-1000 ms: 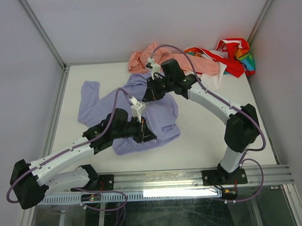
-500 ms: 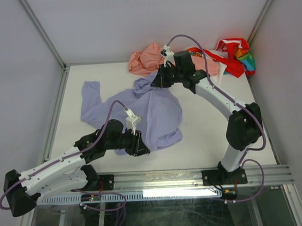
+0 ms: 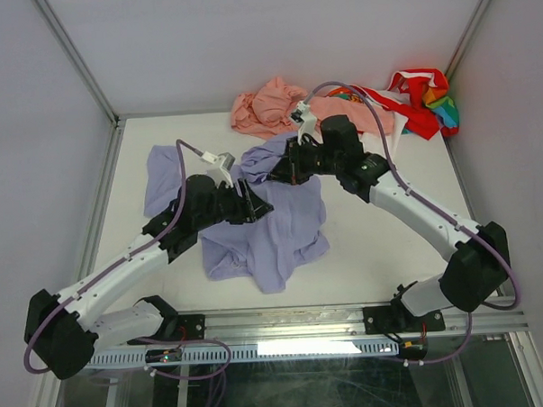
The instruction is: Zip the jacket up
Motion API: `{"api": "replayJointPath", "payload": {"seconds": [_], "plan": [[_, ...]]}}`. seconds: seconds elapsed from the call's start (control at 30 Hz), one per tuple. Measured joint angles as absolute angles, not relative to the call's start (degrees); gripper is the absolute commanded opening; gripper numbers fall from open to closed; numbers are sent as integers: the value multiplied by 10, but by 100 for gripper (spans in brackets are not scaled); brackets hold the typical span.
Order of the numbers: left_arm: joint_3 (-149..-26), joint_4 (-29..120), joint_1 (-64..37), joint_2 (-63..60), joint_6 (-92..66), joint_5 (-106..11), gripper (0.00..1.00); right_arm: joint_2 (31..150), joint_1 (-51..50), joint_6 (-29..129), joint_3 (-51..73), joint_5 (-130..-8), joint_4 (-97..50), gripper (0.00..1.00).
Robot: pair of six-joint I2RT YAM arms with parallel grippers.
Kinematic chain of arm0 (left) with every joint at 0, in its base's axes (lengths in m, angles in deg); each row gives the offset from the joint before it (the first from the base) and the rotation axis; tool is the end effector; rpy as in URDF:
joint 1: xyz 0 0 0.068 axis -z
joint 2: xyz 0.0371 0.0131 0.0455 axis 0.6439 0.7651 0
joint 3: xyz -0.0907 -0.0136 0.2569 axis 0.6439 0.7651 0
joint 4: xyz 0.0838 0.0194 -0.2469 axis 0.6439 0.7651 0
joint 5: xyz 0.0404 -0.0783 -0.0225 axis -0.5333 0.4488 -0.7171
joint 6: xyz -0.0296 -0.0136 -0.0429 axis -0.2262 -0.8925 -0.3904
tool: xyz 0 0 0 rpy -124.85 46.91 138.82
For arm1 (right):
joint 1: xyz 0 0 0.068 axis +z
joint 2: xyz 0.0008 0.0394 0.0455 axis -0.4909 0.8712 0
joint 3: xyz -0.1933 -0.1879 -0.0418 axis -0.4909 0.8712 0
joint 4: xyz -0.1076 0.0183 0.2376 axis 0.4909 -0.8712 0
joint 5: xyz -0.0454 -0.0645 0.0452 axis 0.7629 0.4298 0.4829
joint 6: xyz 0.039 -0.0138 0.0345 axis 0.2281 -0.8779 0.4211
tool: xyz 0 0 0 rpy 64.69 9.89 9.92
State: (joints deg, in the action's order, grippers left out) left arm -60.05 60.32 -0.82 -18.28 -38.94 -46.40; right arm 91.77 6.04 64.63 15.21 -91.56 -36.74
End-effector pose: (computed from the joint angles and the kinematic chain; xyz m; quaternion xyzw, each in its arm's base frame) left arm 0.1759 -0.1514 0.2910 0.0562 0.8452 -0.3828 0.3687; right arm 0.2612 0.2078 0.3431 -0.2381 0.7904 0.4415 0.3517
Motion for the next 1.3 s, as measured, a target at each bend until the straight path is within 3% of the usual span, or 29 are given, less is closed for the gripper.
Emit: {"api": "replayJointPath", "payload": {"seconds": [0.1,0.23,0.27,0.37,0.43,0.73,1.03,1.3], "plan": [[-605,553,-8,-131,-402,-466,58,908,65,659,156,-917,-355,0],[-605,508,-8,-104,-417,-471,56,907,72,671,160,-917,-347,0],[-605,497,-8,-101,-417,-472,52,907,73,674,161,-917,-346,0],[-608,466,-8,-89,-417,-476,17,907,81,684,164,-917,-341,0],[-611,455,-8,-77,-418,-474,0,907,84,687,165,-915,-335,0],[-578,440,-8,-98,-406,-417,0,914,65,680,138,-850,-362,0],[-566,528,10,-205,-337,-353,0,962,-43,658,69,-709,-377,0],[-598,614,8,-252,-296,-442,0,985,-148,666,35,-728,-433,0]]}}
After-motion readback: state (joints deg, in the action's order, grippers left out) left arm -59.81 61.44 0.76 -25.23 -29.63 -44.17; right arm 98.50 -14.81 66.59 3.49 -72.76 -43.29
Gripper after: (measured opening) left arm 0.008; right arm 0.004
